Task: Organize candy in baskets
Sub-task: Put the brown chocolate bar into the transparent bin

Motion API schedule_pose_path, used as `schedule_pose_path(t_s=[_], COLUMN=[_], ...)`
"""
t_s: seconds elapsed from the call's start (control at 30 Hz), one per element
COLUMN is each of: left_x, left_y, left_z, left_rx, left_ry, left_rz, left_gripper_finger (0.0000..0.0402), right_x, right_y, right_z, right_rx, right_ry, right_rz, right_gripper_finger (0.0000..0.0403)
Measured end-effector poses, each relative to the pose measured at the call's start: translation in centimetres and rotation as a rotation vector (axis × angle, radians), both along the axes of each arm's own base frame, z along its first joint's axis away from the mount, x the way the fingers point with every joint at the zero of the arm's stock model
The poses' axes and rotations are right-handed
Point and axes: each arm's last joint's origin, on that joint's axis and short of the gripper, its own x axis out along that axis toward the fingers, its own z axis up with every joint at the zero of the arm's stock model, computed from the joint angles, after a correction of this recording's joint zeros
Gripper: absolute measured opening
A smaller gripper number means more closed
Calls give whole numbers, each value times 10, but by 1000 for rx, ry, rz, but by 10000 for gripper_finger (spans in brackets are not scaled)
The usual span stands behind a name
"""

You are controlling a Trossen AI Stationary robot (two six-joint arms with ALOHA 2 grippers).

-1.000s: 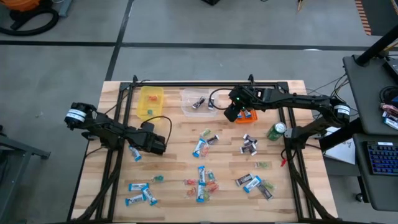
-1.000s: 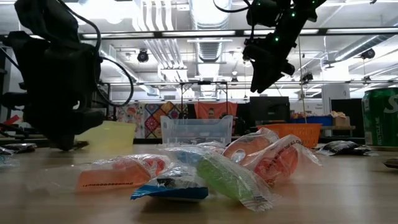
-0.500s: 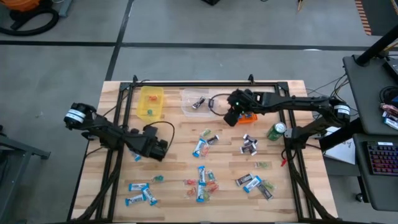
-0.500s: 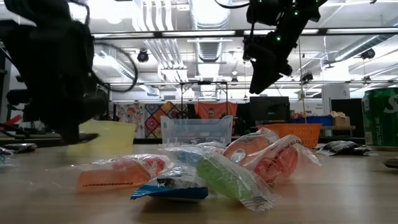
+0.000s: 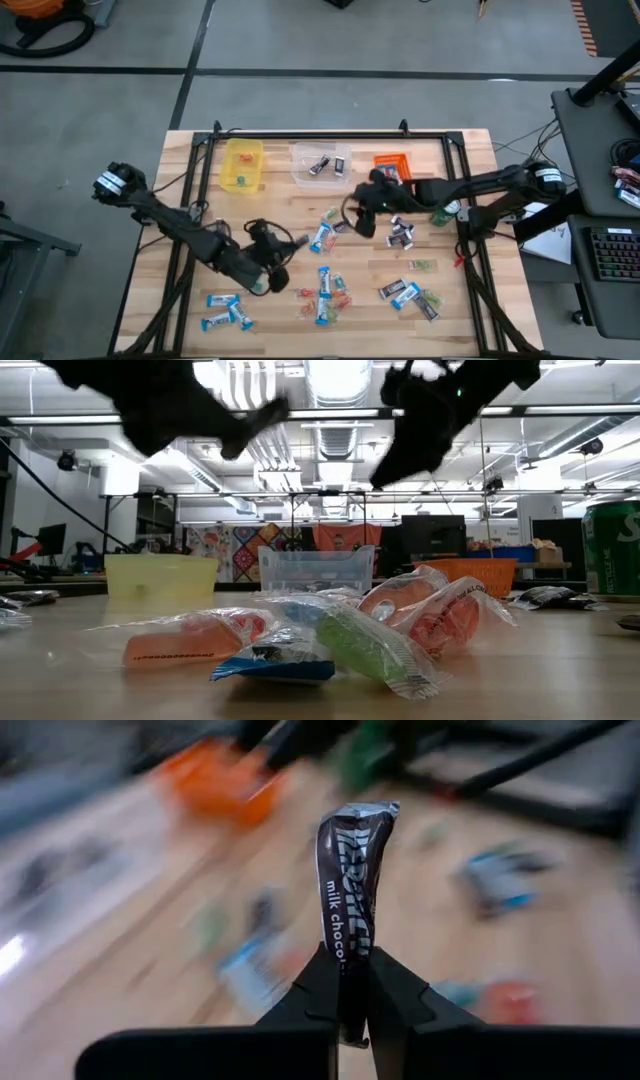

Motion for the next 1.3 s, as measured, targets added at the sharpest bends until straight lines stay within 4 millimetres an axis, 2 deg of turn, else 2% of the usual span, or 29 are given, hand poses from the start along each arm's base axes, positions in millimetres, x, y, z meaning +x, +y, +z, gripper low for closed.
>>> schedule_pose_path(t_s=[0.17,0.3,0.43,0.57,0.77,0.93,1.13,1.3], left_x=[-1,-10,-12,-8,4,17,27,28], left_y=[5,11,13,11,5,-3,-9,-9], left_z=[-2,-15,-25,-27,-26,-24,-17,-15], left_rx=[53,16,4,4,29,48,40,37], left_ry=[-244,-368,-401,-441,-465,-483,-523,-531], left_rz=[-229,-234,-221,-221,-236,-259,-286,-291], left_gripper_finger=[0,0,0,0,0,0,0,0], right_x=[9,11,16,21,31,37,41,43], right_y=[37,61,78,84,86,90,92,94], right_z=[14,27,39,41,30,29,22,21], right_rx=[-25,-71,-95,-103,-95,-58,-56,-29], right_ry=[-186,-334,-504,-588,-604,-669,-660,-691], right_rz=[244,359,420,431,446,509,565,611], right_gripper_finger=[141,141,147,172,219,238,228,184])
